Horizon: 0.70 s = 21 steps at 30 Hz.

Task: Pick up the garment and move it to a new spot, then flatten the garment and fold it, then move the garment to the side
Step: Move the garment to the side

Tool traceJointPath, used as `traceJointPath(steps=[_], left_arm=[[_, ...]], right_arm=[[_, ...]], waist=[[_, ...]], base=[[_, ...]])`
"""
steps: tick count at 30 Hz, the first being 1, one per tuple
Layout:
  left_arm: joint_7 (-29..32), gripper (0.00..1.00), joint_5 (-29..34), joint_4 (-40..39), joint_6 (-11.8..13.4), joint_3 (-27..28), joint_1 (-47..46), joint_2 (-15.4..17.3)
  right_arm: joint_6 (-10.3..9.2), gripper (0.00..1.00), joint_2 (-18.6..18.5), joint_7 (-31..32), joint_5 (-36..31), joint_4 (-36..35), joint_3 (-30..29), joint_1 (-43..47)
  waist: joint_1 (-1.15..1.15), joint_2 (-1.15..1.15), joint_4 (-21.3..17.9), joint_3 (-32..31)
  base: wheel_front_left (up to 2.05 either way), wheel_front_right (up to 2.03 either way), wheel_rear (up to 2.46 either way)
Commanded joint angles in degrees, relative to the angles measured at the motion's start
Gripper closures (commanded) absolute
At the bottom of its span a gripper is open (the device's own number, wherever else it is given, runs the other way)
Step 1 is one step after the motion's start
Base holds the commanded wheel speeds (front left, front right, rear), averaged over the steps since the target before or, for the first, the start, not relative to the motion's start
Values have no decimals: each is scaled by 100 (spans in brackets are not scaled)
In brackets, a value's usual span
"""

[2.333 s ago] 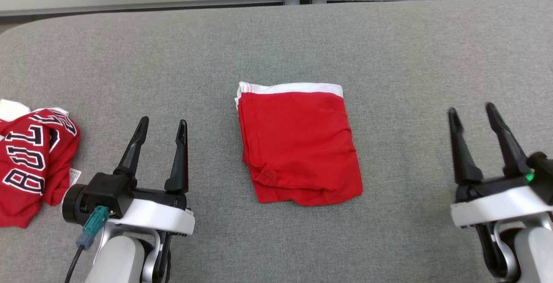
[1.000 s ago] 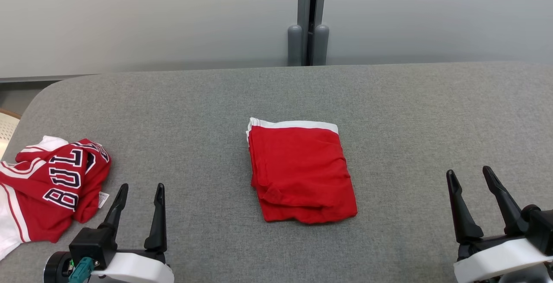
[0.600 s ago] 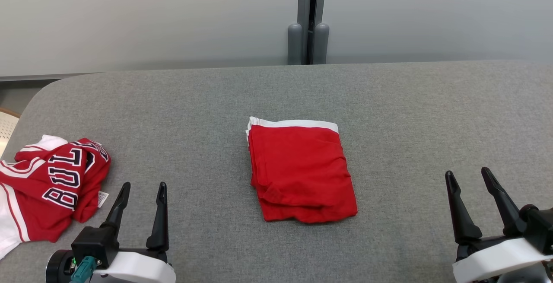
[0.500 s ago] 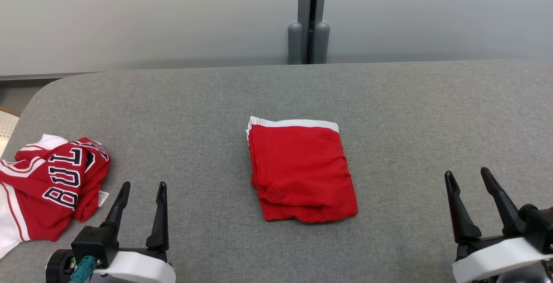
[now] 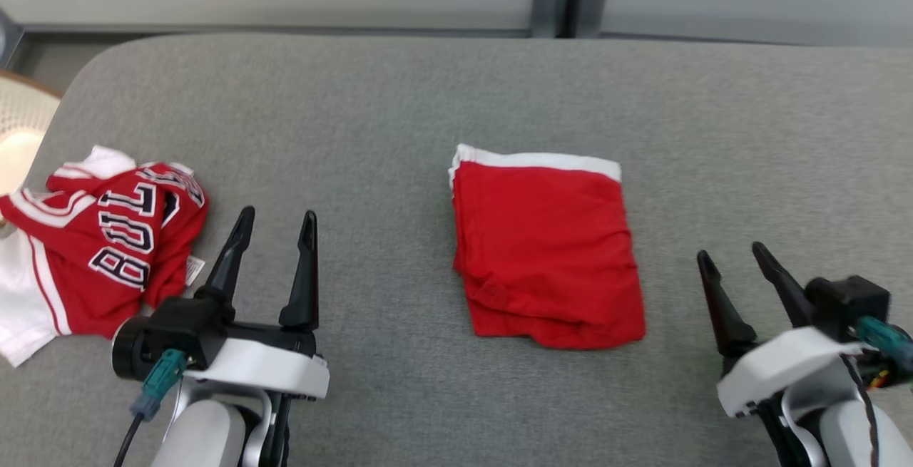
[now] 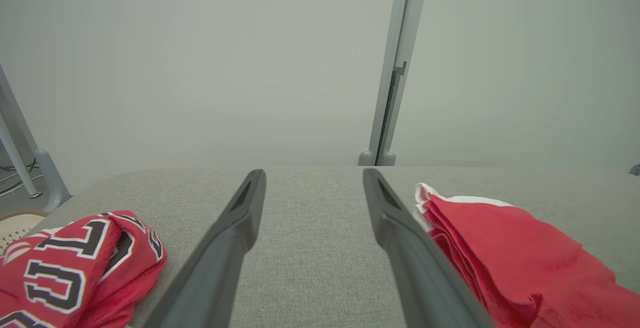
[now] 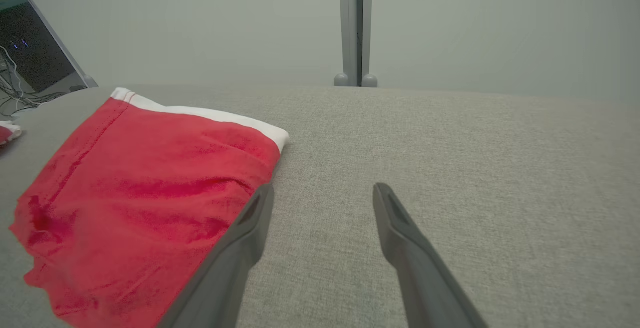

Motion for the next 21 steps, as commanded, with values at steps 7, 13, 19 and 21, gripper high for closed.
traceJointPath(steps=[7, 13, 19, 21], left_arm=[[-139, 0, 29, 184, -99, -26, -473, -160], [-174, 0, 110, 178, -120, 2, -560, -229], [-174, 0, 204, 121, -139, 63, -564, -231], [-174, 0, 262, 81, -147, 66, -554, -211]], right_arm=[[-1, 0, 37, -235, 309, 1303, 580, -894], [-1, 100, 30, -199, 535, 2069, 957, -1176], [-4, 100, -107, -107, 674, 2094, 1198, -1319], [-7, 100, -181, -106, 627, 2004, 1243, -1374]], waist=[[0, 0, 520, 585], [0, 0, 565, 646], [0, 0, 427, 659], [0, 0, 334, 652]], base=[[0, 0, 0], [0, 0, 0], [0, 0, 0], [0, 0, 0]])
